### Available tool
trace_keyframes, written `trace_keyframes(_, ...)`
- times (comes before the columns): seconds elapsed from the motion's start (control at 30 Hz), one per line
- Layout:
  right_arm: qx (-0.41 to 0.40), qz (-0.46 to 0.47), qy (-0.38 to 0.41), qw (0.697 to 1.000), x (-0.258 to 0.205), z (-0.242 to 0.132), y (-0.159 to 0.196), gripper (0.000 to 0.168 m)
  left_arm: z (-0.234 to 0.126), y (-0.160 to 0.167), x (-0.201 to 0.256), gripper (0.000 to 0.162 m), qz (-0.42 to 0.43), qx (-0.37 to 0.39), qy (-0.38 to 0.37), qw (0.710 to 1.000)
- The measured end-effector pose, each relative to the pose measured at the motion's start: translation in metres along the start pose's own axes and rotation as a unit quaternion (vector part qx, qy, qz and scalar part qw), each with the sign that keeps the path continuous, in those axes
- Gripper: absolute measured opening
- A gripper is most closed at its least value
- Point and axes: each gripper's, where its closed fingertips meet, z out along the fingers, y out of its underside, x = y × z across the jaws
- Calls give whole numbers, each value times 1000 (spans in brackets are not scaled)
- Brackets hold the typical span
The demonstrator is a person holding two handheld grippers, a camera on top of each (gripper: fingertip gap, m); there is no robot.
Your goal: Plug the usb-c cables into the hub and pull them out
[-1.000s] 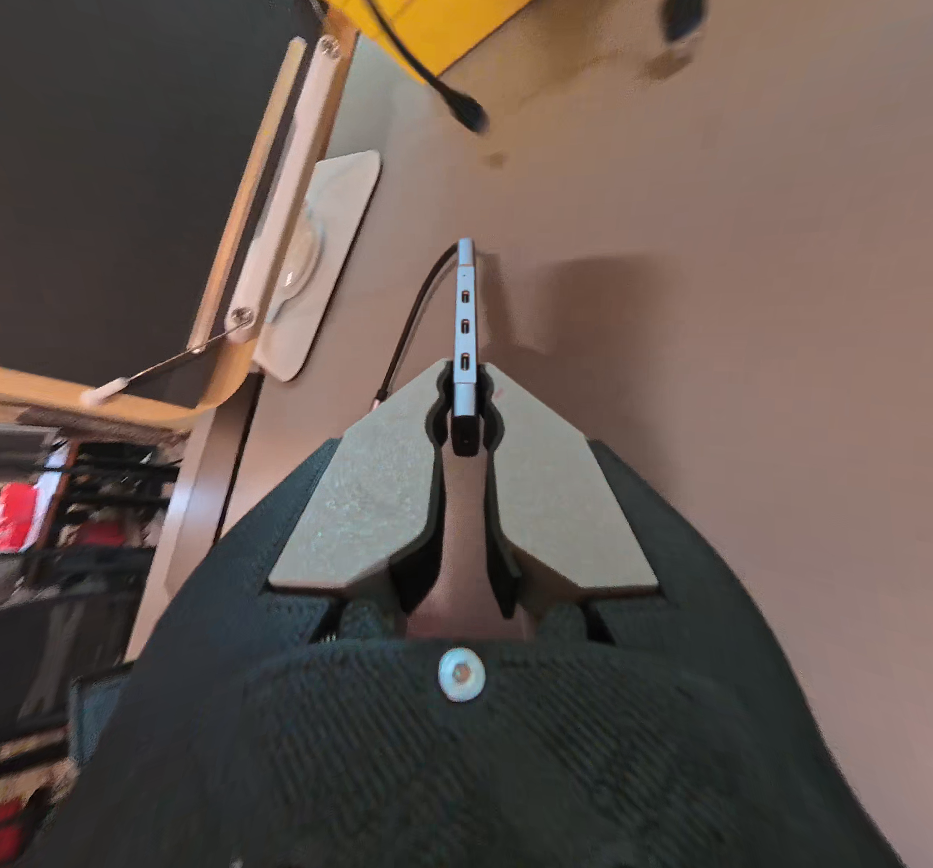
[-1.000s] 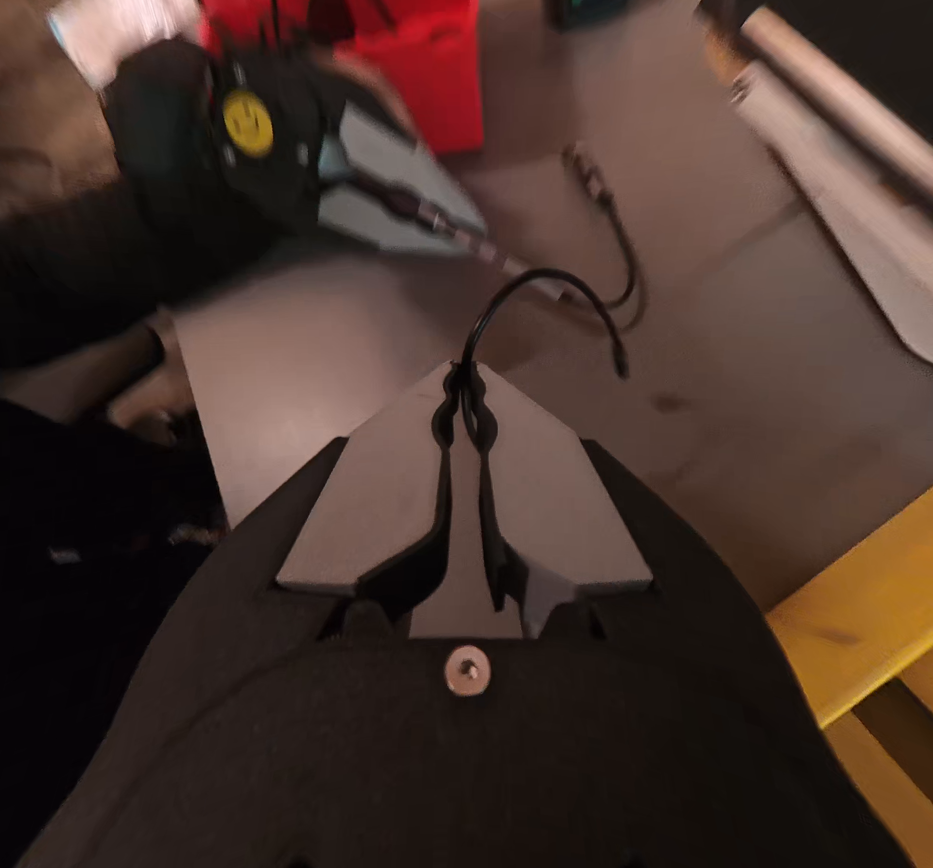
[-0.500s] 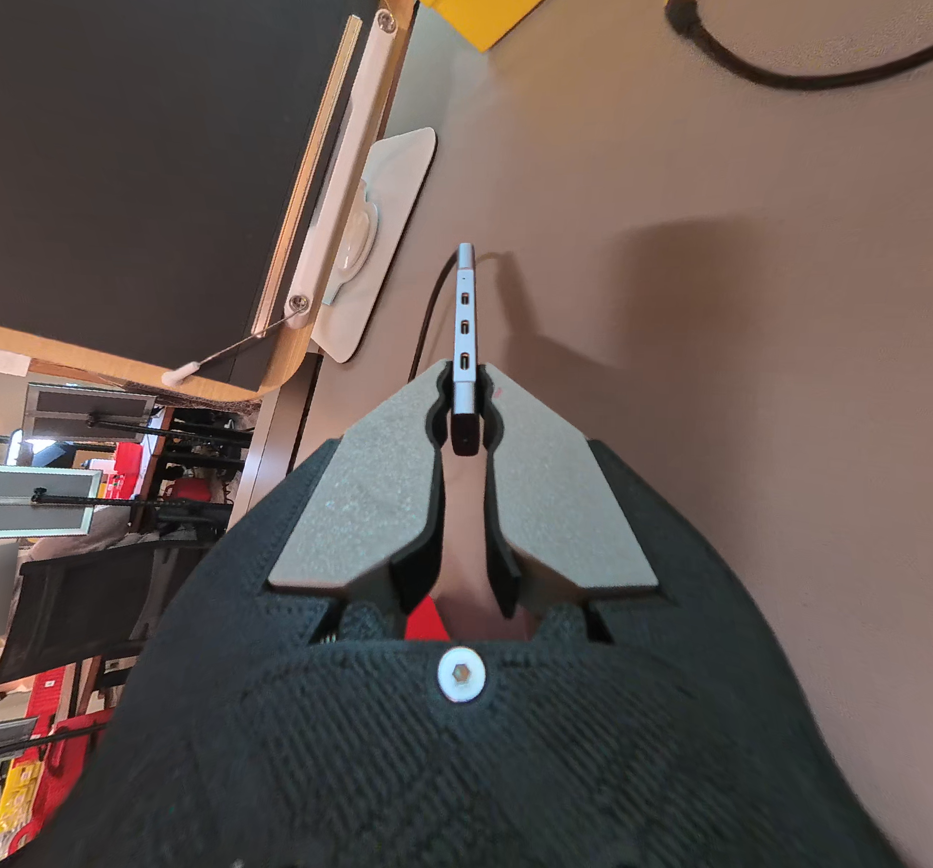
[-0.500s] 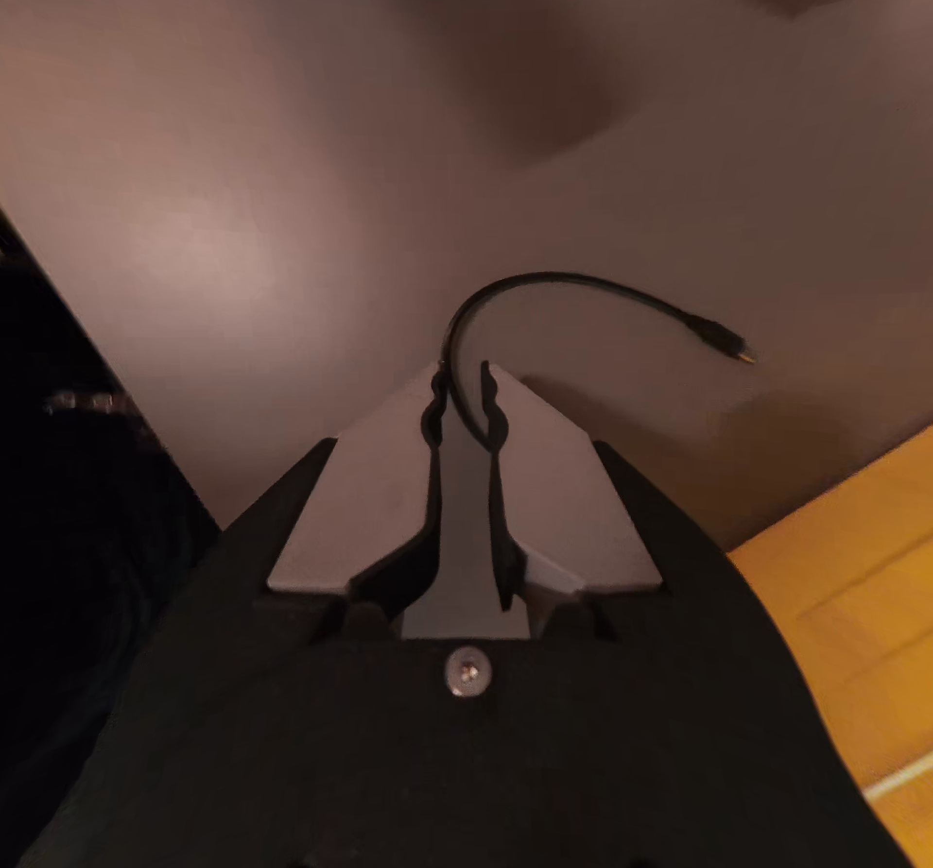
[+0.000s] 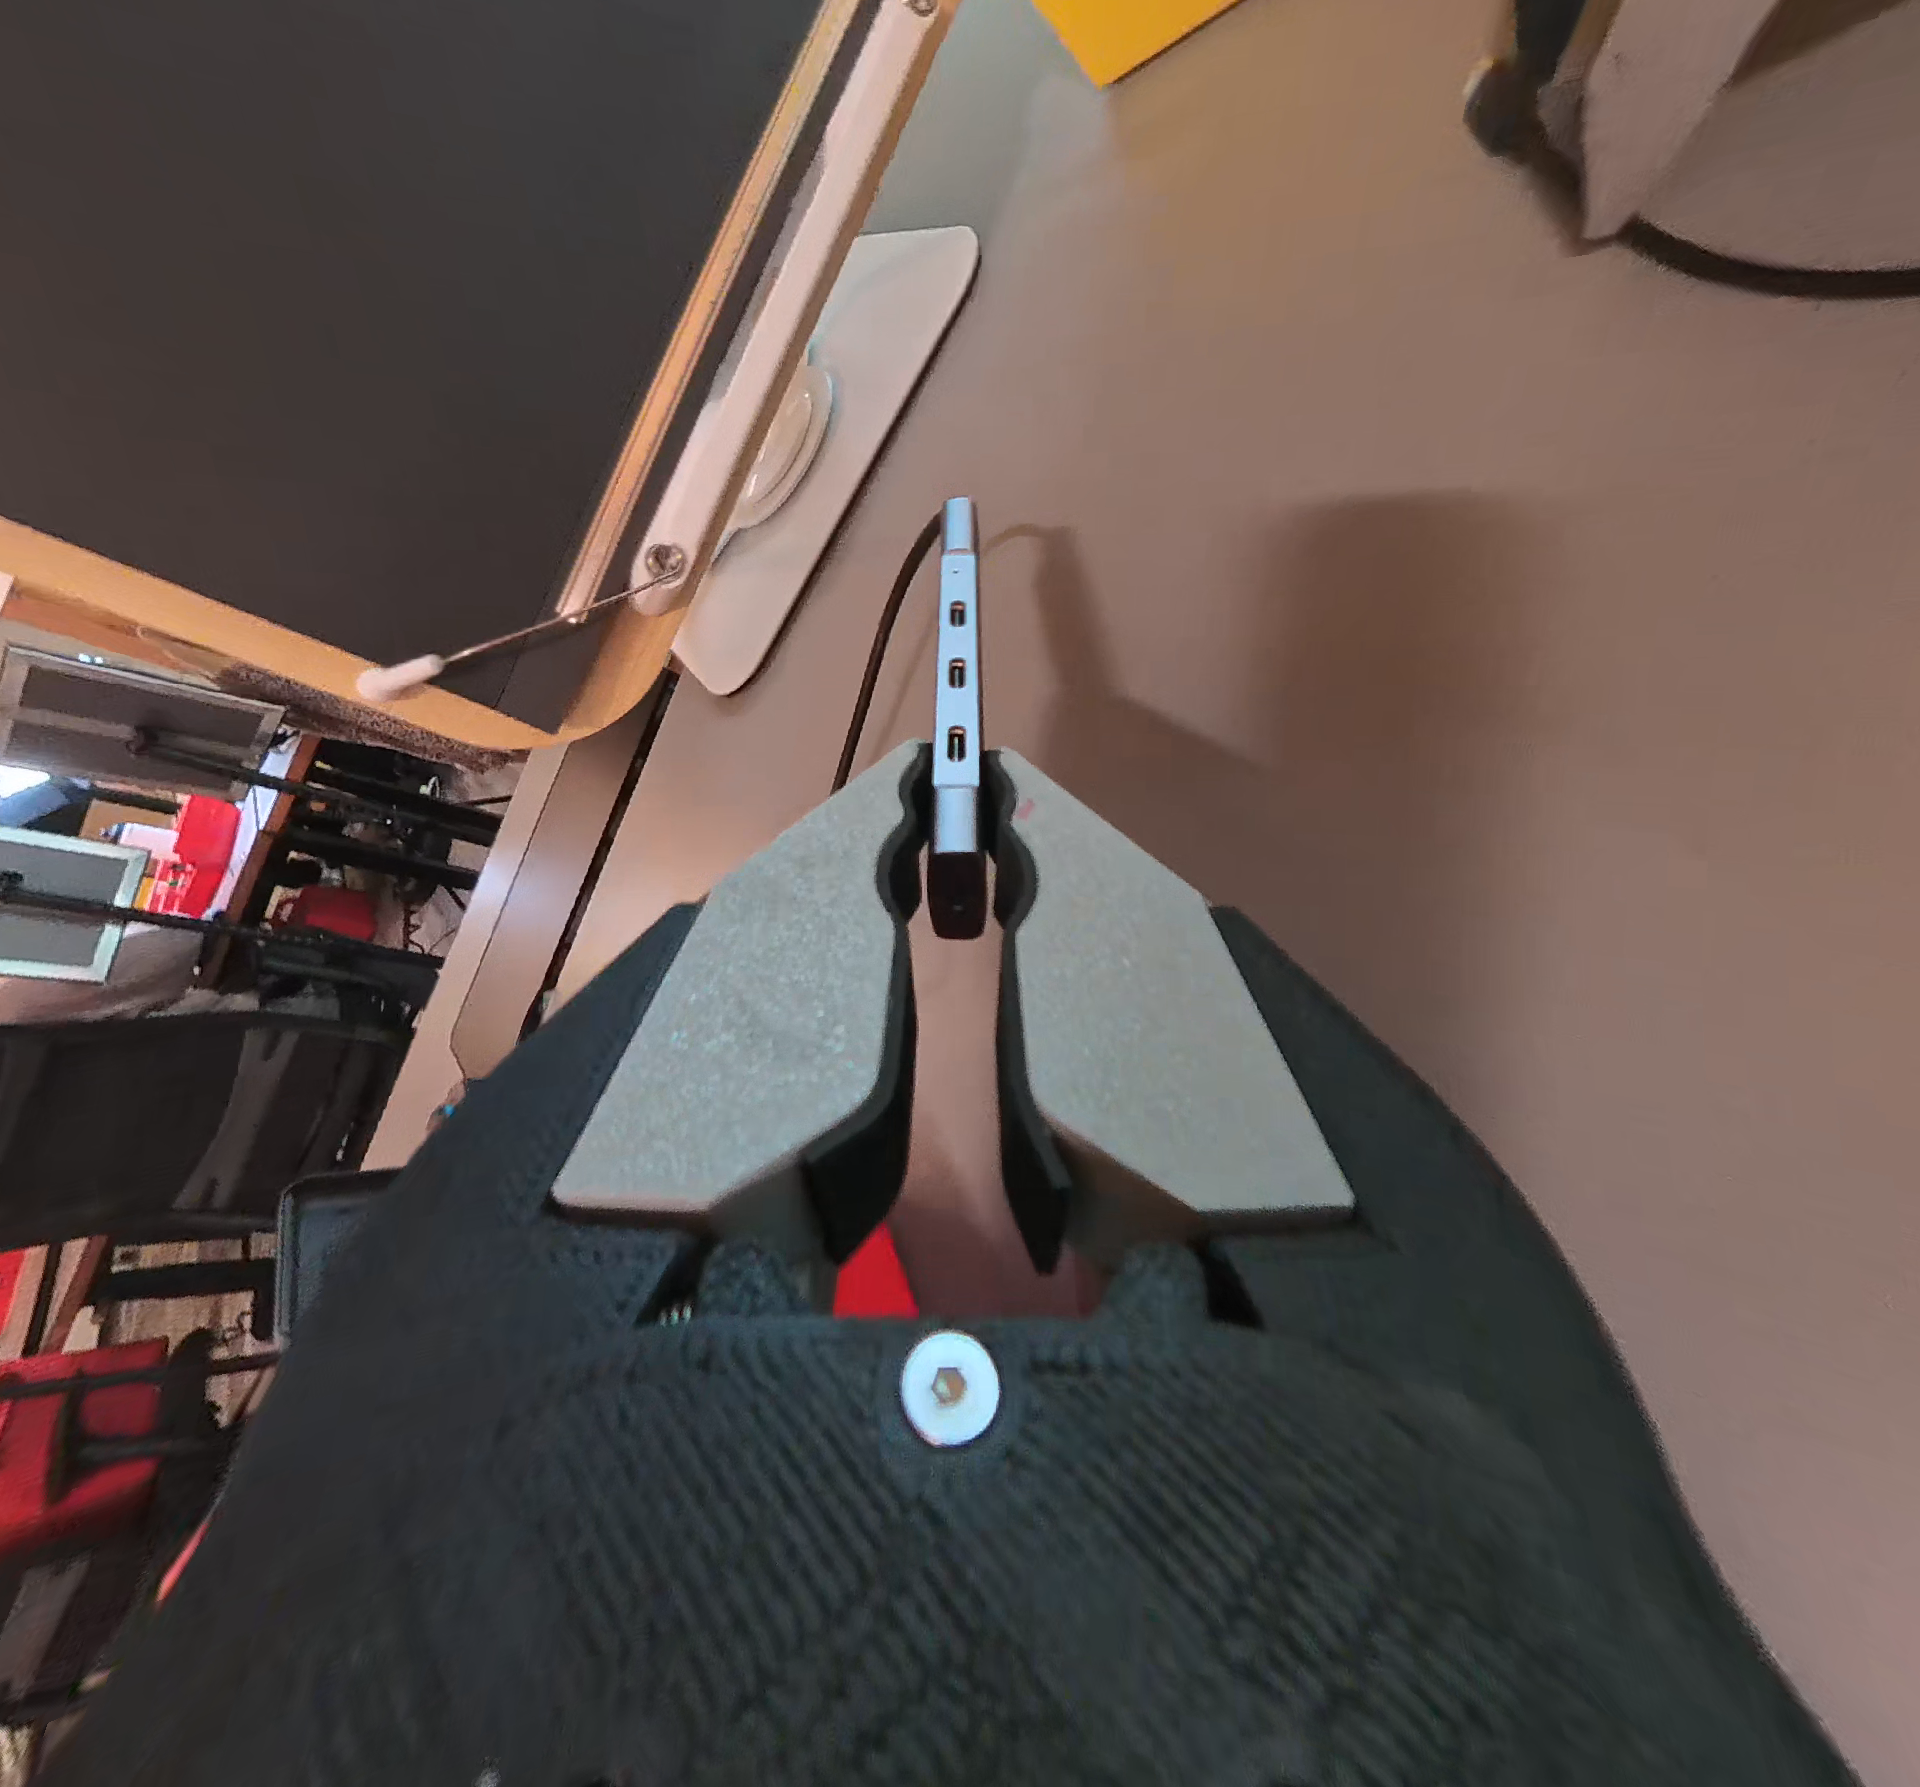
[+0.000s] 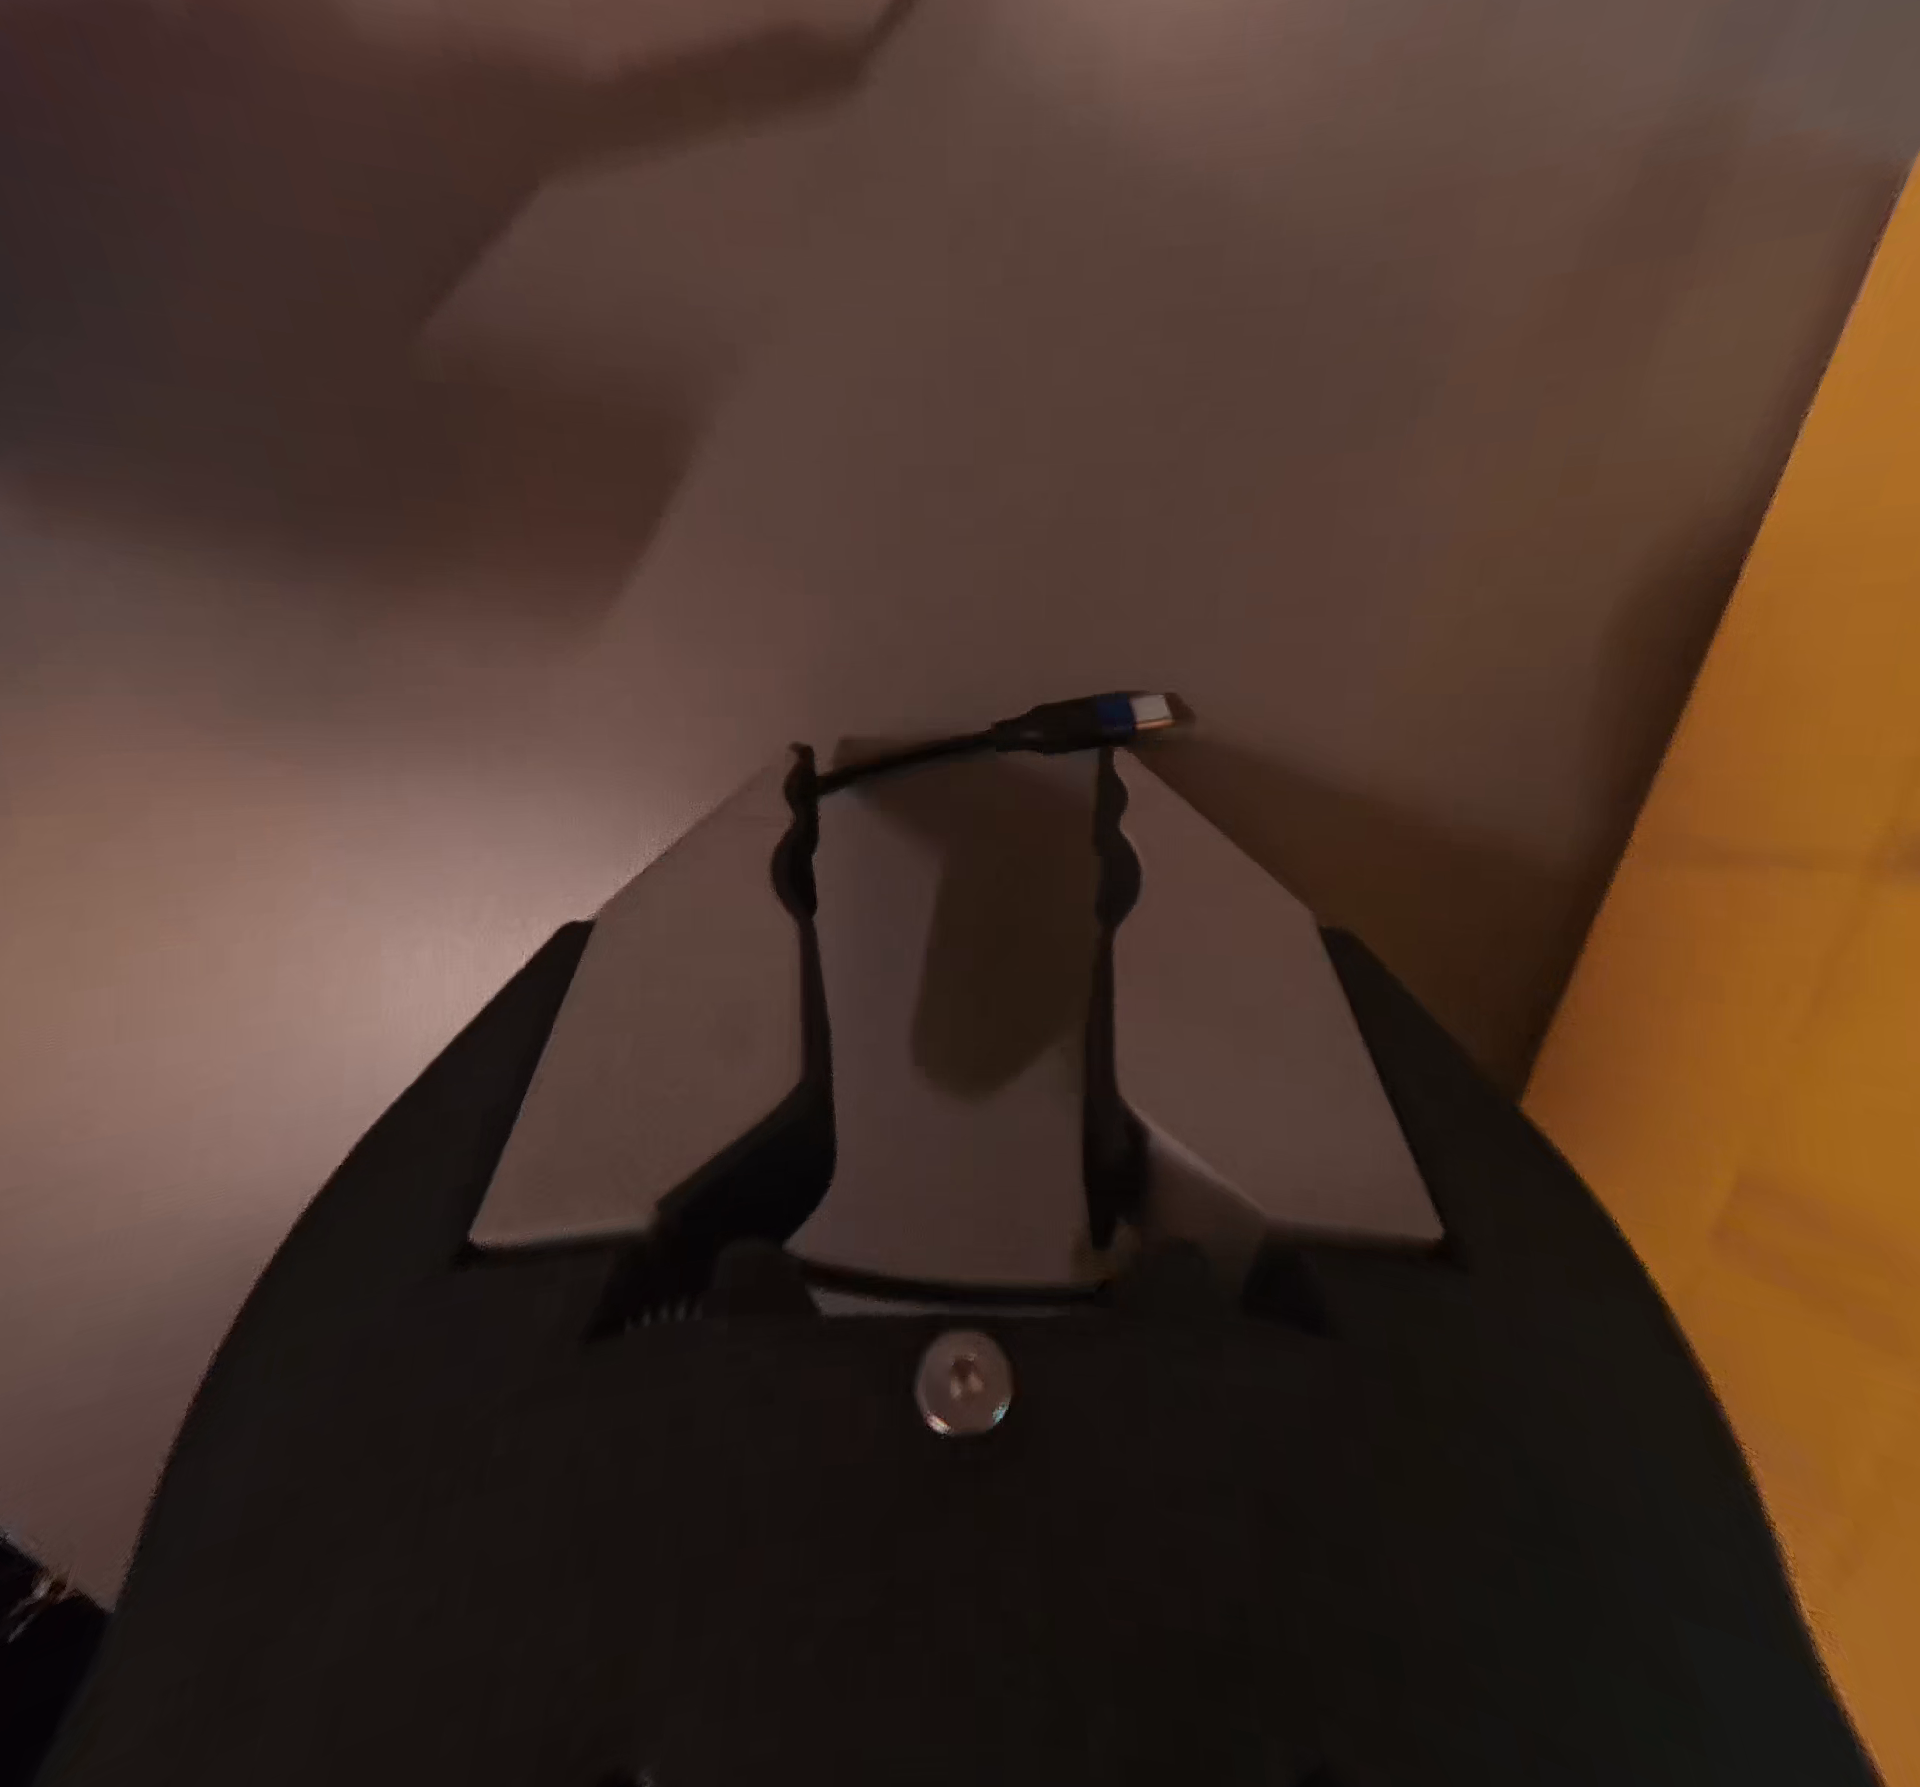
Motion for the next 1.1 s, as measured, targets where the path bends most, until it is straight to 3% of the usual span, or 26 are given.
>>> trace_keyframes(0.17, 0, -59, -186, 981, -62, 11, -17, 37, -1, -1, 0, 7, 4, 4, -2, 1000)
trace_keyframes(0.3, 17, -105, -130, 986, -57, -2, -19, 31, 3, 3, 6, 7, 22, -8, 4, 1000)
trace_keyframes(0.43, -1, -54, -55, 997, -51, 5, -7, 53, 5, 1, 10, 7, 34, -13, 5, 999)
trace_keyframes(0.53, 30, -47, 2, 998, -48, 18, -17, 53, 6, 1, 10, 7, 33, -16, 3, 999)
trace_keyframes(0.63, 42, -57, 28, 997, -53, 23, -22, 44, 6, 3, 6, 7, 13, -22, -3, 1000)
trace_keyframes(0.73, 56, -84, 18, 995, -67, 24, -22, 13, 7, 10, 3, 7, -6, -39, -5, 999)
trace_keyframes(0.77, 58, -105, 12, 993, -72, 24, -21, 12, 7, 12, 3, 7, -7, -46, -7, 999)
trace_keyframes(0.93, 80, -180, -61, 979, -96, 11, -27, 9, 5, 4, 6, 7, 36, -20, -9, 999)
trace_keyframes(1.1, 114, -150, -208, 960, -120, -13, -41, 8, -2, -16, 17, 7, 140, 68, -26, 987)
